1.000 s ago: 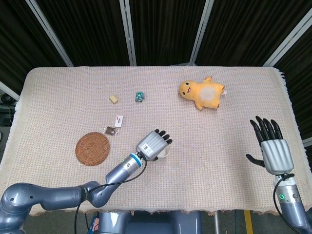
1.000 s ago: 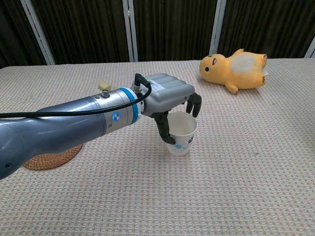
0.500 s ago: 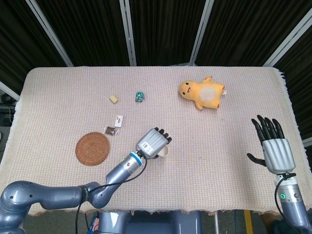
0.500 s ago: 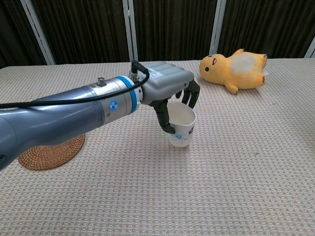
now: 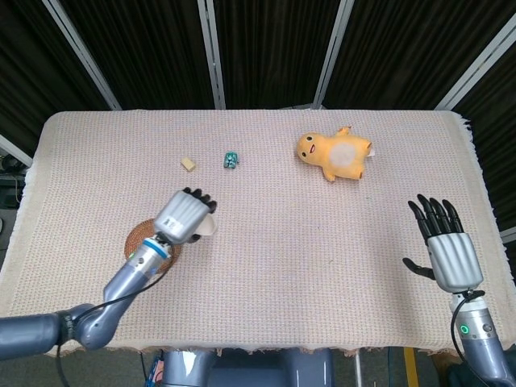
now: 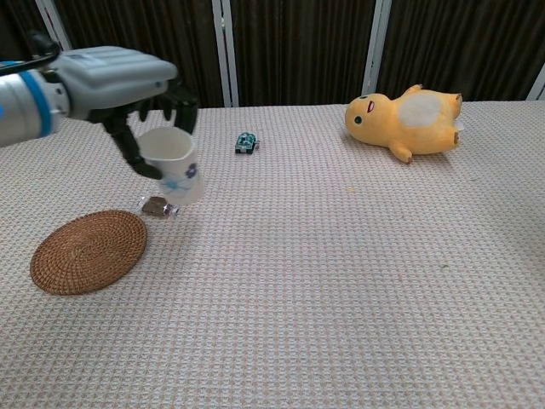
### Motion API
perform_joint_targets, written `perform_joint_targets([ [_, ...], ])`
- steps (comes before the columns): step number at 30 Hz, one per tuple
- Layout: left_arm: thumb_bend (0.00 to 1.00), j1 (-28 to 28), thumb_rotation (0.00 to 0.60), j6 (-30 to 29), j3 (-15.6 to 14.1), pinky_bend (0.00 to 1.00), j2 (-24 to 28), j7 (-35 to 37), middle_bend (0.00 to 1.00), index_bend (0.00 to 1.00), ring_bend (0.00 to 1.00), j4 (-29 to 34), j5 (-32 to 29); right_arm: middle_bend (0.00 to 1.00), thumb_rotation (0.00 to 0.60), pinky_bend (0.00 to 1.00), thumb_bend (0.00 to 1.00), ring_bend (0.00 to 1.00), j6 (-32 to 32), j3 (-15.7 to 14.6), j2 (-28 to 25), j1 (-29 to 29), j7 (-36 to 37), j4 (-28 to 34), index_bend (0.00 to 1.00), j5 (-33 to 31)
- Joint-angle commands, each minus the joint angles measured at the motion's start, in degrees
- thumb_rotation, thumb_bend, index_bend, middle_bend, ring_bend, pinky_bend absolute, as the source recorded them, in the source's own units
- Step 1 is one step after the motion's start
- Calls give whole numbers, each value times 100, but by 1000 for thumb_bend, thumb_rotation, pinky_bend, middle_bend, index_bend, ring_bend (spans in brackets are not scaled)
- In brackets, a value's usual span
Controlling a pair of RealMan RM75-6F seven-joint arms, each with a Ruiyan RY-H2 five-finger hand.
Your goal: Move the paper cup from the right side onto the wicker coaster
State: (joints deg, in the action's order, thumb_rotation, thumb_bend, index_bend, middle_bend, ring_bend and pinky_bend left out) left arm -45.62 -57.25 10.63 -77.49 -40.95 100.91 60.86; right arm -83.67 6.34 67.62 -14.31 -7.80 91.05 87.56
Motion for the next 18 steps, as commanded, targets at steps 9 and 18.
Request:
perform_joint_targets([
  [9, 27, 1040, 600, -180, -997, 436, 913, 1831, 424, 454, 340, -342, 976, 0, 600, 0, 0, 0, 5, -34, 43, -16, -108, 86, 0, 118],
  [18, 28, 1094, 600, -189, -1022, 431, 674, 2022, 420, 454, 336, -849, 1207, 0, 600, 0, 0, 0, -14, -46, 67, -1, -173, 110, 0, 158],
])
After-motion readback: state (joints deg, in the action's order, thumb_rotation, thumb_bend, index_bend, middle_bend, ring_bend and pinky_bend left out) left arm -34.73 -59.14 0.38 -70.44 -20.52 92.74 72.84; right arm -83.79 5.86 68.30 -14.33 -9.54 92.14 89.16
